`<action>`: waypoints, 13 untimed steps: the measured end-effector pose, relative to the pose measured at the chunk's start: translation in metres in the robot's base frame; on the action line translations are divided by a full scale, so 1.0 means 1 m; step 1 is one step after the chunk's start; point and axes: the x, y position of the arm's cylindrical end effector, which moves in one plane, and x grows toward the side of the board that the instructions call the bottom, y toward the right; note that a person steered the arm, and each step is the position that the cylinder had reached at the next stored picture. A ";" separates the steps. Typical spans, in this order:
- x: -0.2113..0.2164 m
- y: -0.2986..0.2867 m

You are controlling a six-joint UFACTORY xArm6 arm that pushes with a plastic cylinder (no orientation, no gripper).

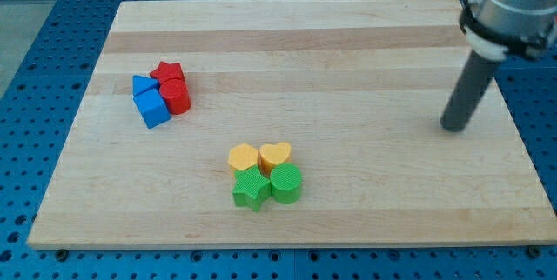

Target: Slide the group of blocks a bit left

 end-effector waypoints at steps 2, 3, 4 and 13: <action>0.100 -0.033; 0.124 -0.063; 0.123 -0.086; 0.090 -0.139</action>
